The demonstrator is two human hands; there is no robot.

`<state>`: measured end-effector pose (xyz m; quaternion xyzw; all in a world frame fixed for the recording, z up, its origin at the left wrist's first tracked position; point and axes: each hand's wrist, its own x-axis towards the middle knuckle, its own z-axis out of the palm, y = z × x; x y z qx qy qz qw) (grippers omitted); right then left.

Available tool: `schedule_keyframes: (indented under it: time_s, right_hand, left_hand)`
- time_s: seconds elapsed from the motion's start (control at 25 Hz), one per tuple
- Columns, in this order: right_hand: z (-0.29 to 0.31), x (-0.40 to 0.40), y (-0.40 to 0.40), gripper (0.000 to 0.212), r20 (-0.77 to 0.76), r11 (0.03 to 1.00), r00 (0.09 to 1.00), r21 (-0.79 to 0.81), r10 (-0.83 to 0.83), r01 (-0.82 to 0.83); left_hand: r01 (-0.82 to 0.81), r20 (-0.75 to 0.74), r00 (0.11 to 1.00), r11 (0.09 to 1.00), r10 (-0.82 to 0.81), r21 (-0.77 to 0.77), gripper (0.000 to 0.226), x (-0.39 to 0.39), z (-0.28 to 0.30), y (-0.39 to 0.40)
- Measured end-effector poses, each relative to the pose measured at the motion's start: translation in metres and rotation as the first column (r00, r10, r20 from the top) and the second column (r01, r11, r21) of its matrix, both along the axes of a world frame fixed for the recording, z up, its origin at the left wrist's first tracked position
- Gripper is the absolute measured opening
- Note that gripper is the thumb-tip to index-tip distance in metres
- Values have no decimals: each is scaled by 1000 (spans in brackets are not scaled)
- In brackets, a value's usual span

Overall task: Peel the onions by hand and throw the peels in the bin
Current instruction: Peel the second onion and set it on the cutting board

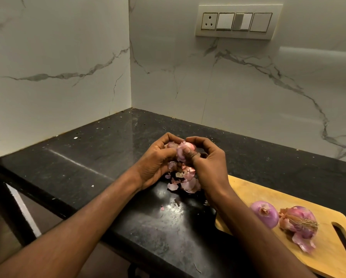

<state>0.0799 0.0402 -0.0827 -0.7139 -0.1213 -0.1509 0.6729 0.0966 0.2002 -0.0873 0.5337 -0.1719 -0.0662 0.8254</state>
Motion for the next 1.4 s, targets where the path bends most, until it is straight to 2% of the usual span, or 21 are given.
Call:
schedule_keyframes:
  time_s: [0.12, 0.4, 0.6, 0.76, 1.24, 1.4]
  right_hand:
    - [1, -5, 4, 33, 72, 995, 997, -95, 22, -15]
    - [-1, 0, 1, 38, 101, 992, 994, -119, -28, 40]
    - [-1, 7, -4, 28, 46, 998, 997, -6, -56, 56]
    - [0, 8, -6, 28, -9, 998, 999, 60, -36, 36]
    - [-4, 6, -3, 31, 13, 999, 1000, 40, -2, 1]
    - [-3, 3, 6, 23, -7, 997, 1000, 73, -4, 5]
  left_hand:
    - [-14, -7, 1000, 999, 13, -43, 29, 1, 0, 1]
    - [26, -13, 1000, 1000, -26, 5, 47, 3, -2, 1]
    - [55, -6, 998, 998, -55, 9, 42, 4, -3, 1]
    - [54, 25, 998, 998, -55, 44, 44, 5, -5, 2]
    - [76, 3, 997, 997, -75, -23, 47, 8, -5, 1]
    - [42, -3, 999, 998, -42, -48, 45, 10, -8, 0]
